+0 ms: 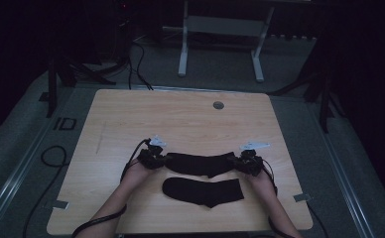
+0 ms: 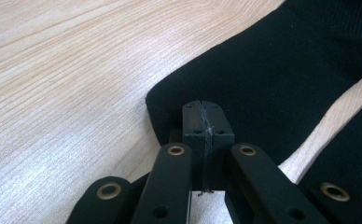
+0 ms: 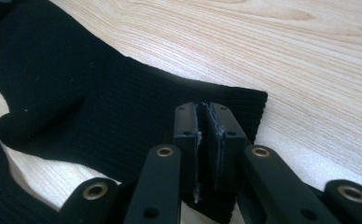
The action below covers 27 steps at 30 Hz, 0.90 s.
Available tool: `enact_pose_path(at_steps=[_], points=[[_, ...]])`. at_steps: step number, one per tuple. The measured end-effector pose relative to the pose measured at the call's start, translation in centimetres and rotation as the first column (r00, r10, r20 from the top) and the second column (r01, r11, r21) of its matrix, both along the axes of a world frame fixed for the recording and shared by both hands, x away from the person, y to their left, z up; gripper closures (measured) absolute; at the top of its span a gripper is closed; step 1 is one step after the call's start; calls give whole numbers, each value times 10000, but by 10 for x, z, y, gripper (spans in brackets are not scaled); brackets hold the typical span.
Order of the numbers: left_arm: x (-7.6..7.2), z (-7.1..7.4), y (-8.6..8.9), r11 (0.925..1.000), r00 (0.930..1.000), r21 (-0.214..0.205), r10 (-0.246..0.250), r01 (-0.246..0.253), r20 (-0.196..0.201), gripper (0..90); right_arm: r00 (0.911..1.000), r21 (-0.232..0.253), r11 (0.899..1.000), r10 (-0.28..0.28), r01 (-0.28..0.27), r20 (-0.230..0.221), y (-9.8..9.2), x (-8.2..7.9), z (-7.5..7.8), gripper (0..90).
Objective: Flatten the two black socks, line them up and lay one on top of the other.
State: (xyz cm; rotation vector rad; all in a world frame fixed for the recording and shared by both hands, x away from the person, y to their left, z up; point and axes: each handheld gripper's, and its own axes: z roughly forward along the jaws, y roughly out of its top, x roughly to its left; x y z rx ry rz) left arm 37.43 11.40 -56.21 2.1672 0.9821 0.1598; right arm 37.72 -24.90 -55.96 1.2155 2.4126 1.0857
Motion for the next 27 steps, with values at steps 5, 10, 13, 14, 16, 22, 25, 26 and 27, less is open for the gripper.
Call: enact_pose_path(at_steps=[5,10,13,14,16,22,25,26,27], points=[[-2,6,3,9991,9999,-417,72,-67,105,807,9998,64,9997,221,-221,32,2,2,6,737],[-16,23,7,9983,9972,-540,-182,221,719,614,9982,-21,9983,584,-584,103,4,-1,16,528],[-26,29,11,9972,9951,-663,-294,358,945,556,9965,28,9967,812,-812,200,3,-5,22,386],[-30,31,13,9962,9954,-810,-253,329,927,529,9963,-38,9965,836,-835,175,3,-6,24,363],[-39,32,17,9943,9949,-995,-298,395,968,512,9960,-115,9961,872,-870,213,1,-9,26,326],[-64,31,26,9935,9949,-892,-634,704,788,465,9928,-793,9901,1177,-1154,243,-8,-25,34,356],[-72,27,28,9926,9984,-1124,-426,465,374,450,9927,-588,9910,1206,-1205,-14,-14,-34,37,367],[-74,26,27,9935,9991,-1082,-320,348,273,450,9935,-586,9918,1141,-1136,52,-16,-38,38,367],[-76,26,26,9945,9997,-1022,-199,215,163,450,9940,-544,9925,1097,-1093,43,-17,-43,38,364]])
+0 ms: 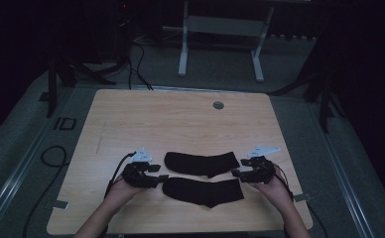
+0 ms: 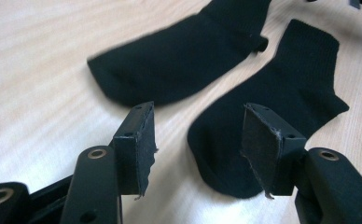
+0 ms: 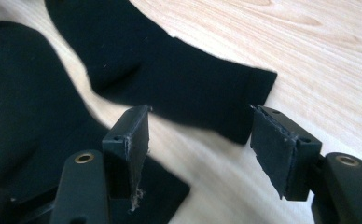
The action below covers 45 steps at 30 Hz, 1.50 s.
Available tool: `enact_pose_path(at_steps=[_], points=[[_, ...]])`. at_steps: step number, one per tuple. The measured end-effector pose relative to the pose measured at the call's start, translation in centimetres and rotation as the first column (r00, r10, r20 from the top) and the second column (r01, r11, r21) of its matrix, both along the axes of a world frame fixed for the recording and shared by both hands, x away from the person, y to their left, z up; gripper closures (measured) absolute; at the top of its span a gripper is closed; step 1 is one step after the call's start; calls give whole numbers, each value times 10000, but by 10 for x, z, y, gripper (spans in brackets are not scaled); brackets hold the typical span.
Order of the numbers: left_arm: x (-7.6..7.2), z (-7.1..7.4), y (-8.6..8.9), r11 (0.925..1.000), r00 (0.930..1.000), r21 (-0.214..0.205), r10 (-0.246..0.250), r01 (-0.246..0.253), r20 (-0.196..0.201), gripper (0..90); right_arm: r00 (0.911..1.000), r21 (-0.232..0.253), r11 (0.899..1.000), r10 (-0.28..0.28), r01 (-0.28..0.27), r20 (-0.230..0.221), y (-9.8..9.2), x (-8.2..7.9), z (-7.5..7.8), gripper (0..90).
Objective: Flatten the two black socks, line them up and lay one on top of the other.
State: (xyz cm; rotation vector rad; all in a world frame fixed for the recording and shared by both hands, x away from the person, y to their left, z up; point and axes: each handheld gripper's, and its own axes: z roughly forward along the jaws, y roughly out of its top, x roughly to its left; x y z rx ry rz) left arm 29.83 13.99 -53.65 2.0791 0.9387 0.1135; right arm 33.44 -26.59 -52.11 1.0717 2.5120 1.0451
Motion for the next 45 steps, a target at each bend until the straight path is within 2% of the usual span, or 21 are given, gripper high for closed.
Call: enact_pose_path(at_steps=[3,6,8,11,15,20,22,23,27,30,33,37,42,45], points=[[-6,-1,-5,9997,9996,-142,218,-221,-188,447,9999,246,9996,-110,112,-66,-3,-14,-3,371],[-9,-5,-12,9993,9988,96,371,-368,-319,438,9992,51,9993,-372,371,121,-4,-28,-10,406],[-10,-9,-15,9987,9983,246,447,-438,-365,438,9984,55,9984,-556,555,78,-5,-35,-15,414],[-10,-17,-18,9975,9968,414,589,-567,-544,439,9967,-110,9967,-807,807,32,-5,-40,-22,441],[-11,-24,-22,9973,9965,598,457,-416,-693,479,9962,-460,9951,-873,875,55,-2,-42,-30,486],[-14,-26,-23,9970,9975,683,403,-363,-584,579,9970,-656,9949,-771,764,-77,2,-44,-33,540],[-14,-27,-23,9982,9976,512,333,-302,-605,608,9971,-723,9945,-759,756,-22,4,-44,-33,555],[-15,-28,-23,9980,9979,530,372,-344,-526,658,9972,-715,9947,-748,745,-19,4,-45,-33,576],[-17,-29,-26,9977,9986,654,208,-176,-488,800,9982,-717,9956,-605,601,-30,6,-46,-33,713],[-17,-29,-27,9980,9987,620,109,-78,-504,842,9990,-719,9966,-406,392,-184,8,-46,-32,819],[-20,-28,-29,9984,9985,572,7,24,-543,856,9989,-794,9961,-397,376,-256,11,-47,-31,843],[-24,-21,-28,9994,9992,348,-41,55,-409,859,9987,-593,9978,-317,294,-393,10,-49,-29,851],[-24,-3,-17,9999,9998,-103,62,-64,-193,860,9997,-142,9996,-246,246,-16,8,-51,-9,851],[-21,10,-12,9997,9998,-157,202,-201,16,860,9994,140,9996,-231,227,255,9,-49,5,850]])
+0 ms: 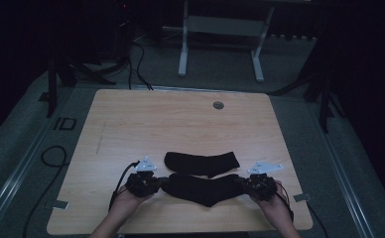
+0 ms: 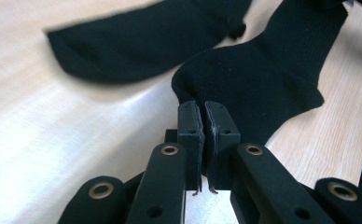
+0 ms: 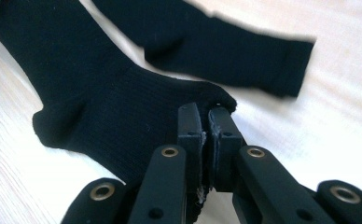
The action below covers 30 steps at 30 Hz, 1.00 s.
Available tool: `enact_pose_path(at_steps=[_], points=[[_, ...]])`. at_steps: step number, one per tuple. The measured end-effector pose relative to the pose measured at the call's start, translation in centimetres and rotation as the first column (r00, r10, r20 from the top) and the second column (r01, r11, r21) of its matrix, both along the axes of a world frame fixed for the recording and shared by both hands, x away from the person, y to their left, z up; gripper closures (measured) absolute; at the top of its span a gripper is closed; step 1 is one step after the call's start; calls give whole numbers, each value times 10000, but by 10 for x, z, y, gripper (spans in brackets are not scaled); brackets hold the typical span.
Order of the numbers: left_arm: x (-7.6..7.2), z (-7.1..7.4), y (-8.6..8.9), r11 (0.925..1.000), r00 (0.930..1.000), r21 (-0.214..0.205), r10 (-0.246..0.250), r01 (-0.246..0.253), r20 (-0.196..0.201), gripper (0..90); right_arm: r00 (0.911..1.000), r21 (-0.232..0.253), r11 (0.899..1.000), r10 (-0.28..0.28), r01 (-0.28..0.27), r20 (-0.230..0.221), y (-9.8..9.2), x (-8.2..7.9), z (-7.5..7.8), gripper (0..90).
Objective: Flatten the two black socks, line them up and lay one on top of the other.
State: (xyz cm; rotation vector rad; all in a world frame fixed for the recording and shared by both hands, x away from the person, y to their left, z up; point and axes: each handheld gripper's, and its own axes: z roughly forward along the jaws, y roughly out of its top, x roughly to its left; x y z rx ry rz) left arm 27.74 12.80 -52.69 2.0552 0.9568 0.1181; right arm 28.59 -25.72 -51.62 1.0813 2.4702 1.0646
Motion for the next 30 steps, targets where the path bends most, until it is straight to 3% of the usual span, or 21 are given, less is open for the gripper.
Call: enact_pose_path(at_steps=[6,12,14,17,20,22,27,30], points=[[15,24,8,9997,9995,-90,216,-214,240,860,9983,237,9997,-54,40,581,2,16,27,850],[37,38,8,9994,9992,14,346,-346,216,860,9966,366,9992,-213,184,791,4,39,47,850],[45,38,8,9994,9994,-68,352,-352,22,860,9956,342,9990,-327,298,882,6,46,49,850],[58,34,8,9992,9988,-108,372,-376,-307,859,9967,308,9987,-431,410,682,10,56,46,850],[66,28,7,9988,9981,133,476,-471,-400,860,9975,167,9989,-441,432,546,12,62,39,849],[71,21,7,9979,9970,170,637,-631,-430,859,9969,71,9983,-584,581,519,12,67,32,849],[84,1,4,9976,9931,175,678,-664,-960,859,9966,-71,9966,-824,824,1,10,81,11,849],[89,-6,2,9968,9927,477,682,-637,-994,858,9956,-278,9956,-906,900,-224,11,87,0,847]])
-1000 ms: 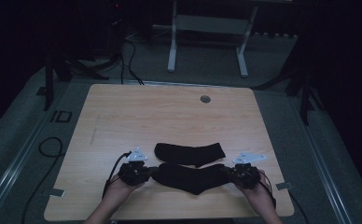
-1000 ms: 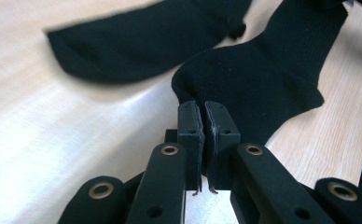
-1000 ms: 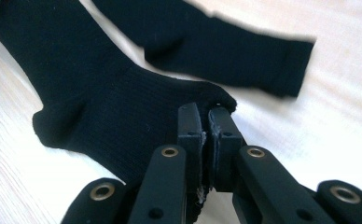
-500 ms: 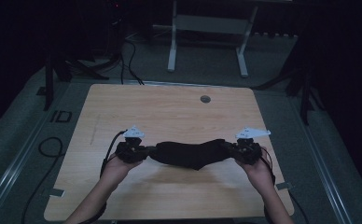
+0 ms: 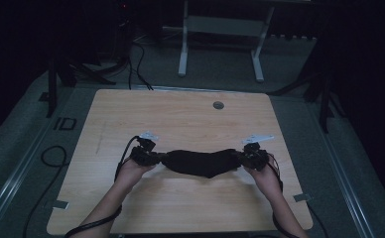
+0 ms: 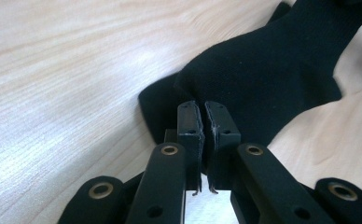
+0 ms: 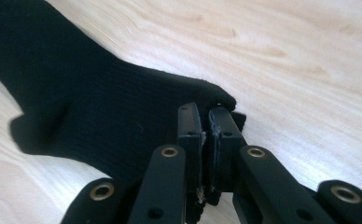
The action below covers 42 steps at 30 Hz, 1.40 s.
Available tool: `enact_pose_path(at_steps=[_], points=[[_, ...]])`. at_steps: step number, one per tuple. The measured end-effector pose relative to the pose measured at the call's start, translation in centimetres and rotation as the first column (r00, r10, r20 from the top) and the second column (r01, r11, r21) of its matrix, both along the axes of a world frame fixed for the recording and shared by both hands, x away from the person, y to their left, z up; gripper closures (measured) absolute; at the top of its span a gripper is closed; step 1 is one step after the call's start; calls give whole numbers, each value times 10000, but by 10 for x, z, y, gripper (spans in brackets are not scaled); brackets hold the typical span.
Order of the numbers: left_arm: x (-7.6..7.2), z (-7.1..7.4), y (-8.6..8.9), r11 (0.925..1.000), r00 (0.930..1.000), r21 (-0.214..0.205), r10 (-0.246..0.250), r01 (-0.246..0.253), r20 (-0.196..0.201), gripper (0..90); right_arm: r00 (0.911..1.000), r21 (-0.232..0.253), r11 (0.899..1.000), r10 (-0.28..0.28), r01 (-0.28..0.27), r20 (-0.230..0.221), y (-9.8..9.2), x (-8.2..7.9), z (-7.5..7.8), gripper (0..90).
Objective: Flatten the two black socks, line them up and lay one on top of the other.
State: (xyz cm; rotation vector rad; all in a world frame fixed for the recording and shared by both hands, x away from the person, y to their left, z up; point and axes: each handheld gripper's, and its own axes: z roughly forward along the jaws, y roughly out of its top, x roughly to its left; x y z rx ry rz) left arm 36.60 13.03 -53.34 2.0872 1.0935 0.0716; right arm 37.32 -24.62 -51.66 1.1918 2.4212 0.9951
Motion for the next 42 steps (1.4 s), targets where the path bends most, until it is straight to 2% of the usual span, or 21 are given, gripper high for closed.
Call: enact_pose_path(at_steps=[4,6,9,11,15,20,24,27,29,30,33,35,38,42], points=[[5,-10,-2,10000,9998,52,4,-3,-200,857,9997,-353,9993,-95,87,-217,2,7,-14,844],[6,-15,-3,9996,9998,276,20,-15,-174,857,9996,-594,9982,-137,123,-229,3,9,-21,841],[6,-19,-4,9997,9997,233,119,-114,-204,856,9993,-619,9980,-178,158,-329,3,12,-29,836],[6,-22,-4,9994,9997,310,134,-129,-179,856,9993,-477,9987,-208,193,-318,2,13,-30,834],[5,-23,-4,9990,9999,420,128,-126,-28,855,9996,-633,9979,-139,124,-228,4,13,-30,831],[5,-24,-4,9996,9998,236,179,-180,10,850,9996,-499,9986,-204,194,-209,3,13,-31,827],[0,-15,-5,9994,9979,216,253,-266,596,851,9994,-430,9988,-243,233,-238,3,12,-32,826],[0,-8,-5,9995,9969,72,296,-302,730,851,9993,-402,9989,-261,250,-267,3,13,-32,826],[2,-6,-4,9990,9944,6,441,-444,957,851,9992,-394,9989,-266,255,-293,3,13,-32,826],[3,-5,-3,9993,9940,-88,372,-364,1028,851,9992,-388,9989,-260,249,-298,3,13,-32,825],[8,-9,-3,9987,9957,-143,490,-480,792,851,9991,-359,9990,-266,254,-328,2,13,-32,825],[11,-15,-3,9989,9978,3,462,-463,481,850,9990,-336,9991,-254,241,-368,2,13,-32,825],[11,-23,-4,9991,9991,186,366,-371,227,850,9990,-357,9991,-247,234,-367,2,13,-32,825],[10,-27,-3,9984,9982,107,559,-562,225,840,9990,-358,9991,-233,219,-377,2,14,-32,822]])
